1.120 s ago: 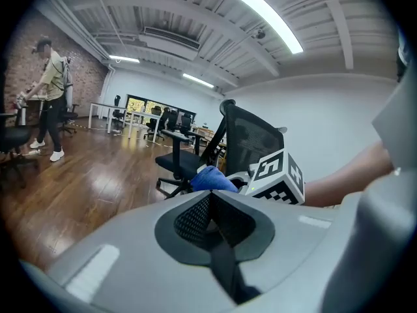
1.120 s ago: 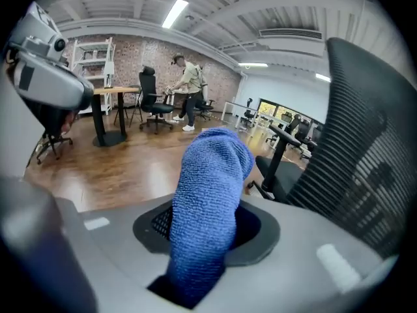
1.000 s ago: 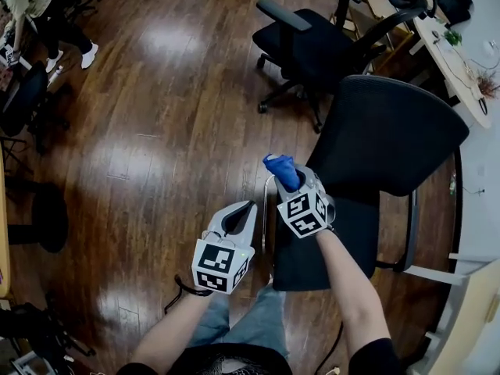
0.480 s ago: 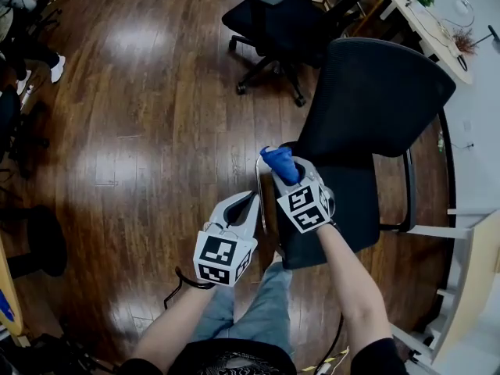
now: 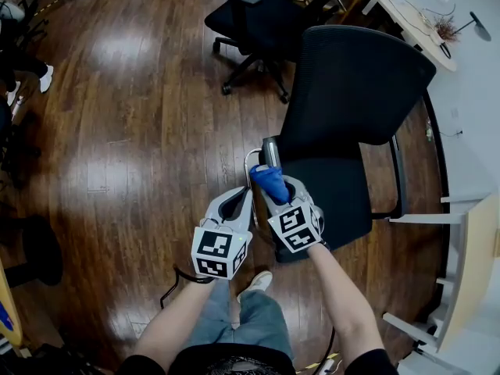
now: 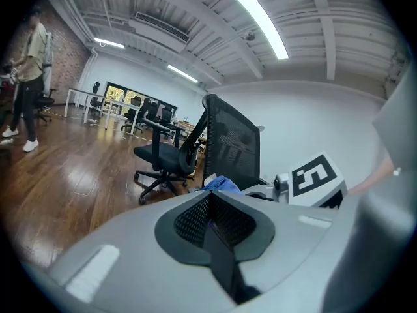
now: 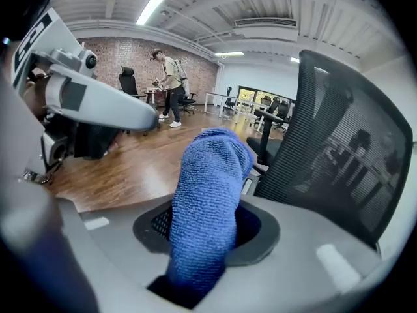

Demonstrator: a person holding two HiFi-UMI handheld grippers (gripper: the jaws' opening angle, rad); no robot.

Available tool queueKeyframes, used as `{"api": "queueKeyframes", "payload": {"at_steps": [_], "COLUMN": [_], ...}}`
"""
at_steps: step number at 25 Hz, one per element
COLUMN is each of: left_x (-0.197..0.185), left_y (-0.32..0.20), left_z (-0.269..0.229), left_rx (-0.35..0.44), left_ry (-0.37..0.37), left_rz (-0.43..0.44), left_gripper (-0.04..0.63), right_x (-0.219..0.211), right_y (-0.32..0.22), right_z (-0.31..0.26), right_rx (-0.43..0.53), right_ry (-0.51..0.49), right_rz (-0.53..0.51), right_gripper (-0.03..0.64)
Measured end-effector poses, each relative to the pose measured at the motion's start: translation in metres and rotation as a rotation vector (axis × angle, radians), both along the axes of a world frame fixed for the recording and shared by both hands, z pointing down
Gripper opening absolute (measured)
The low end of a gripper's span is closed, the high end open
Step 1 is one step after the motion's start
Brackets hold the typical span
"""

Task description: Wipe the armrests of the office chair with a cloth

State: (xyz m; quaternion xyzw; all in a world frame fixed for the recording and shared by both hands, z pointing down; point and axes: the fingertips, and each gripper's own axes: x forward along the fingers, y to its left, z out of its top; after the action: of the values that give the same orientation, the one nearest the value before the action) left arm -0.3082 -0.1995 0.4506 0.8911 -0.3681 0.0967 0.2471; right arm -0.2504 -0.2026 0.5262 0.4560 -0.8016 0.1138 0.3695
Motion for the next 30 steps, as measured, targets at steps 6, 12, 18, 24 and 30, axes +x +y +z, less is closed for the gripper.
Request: {"api": "queueKeyframes", "payload": {"at_steps": [6,12,18,24,30], "left_x": [0.006,0.016,0.017,0.012,0.008], "left_y": [0.015,0.042,0.063,0.082,0.096], "left_z": [0.002,0.004,0.012,0.015,0.021], "left_rx": [0.010,0.014,0.012,0.014,0.009], "left_ry": [-0.015,-0.013,-0.022,-0.024,-0.025], "left_rz": [-0.042,-0.073,-0.112,-0.148,-0.180], "left_gripper": [0.003,0.003,0.003,0.003,0.003], "right_x": [0.000,0.003,0.007,0.005,0.002], "right_y": [0.044,0.091,0.130,0.163,0.188], "right_z": [-0.003,-0.004,-0.003,0.003,0.010], "right_rx": [0.003,0.000,-0.008,-0.003,0.008], "right_ry": [-0.038,-0.071,-0.096,-0.111,-0.128], "right_rz": [-0.013,-0.020,-0.025,-0.033,-0.031], "right_gripper": [0.135,0.135,0.135,0.135,0.135]}}
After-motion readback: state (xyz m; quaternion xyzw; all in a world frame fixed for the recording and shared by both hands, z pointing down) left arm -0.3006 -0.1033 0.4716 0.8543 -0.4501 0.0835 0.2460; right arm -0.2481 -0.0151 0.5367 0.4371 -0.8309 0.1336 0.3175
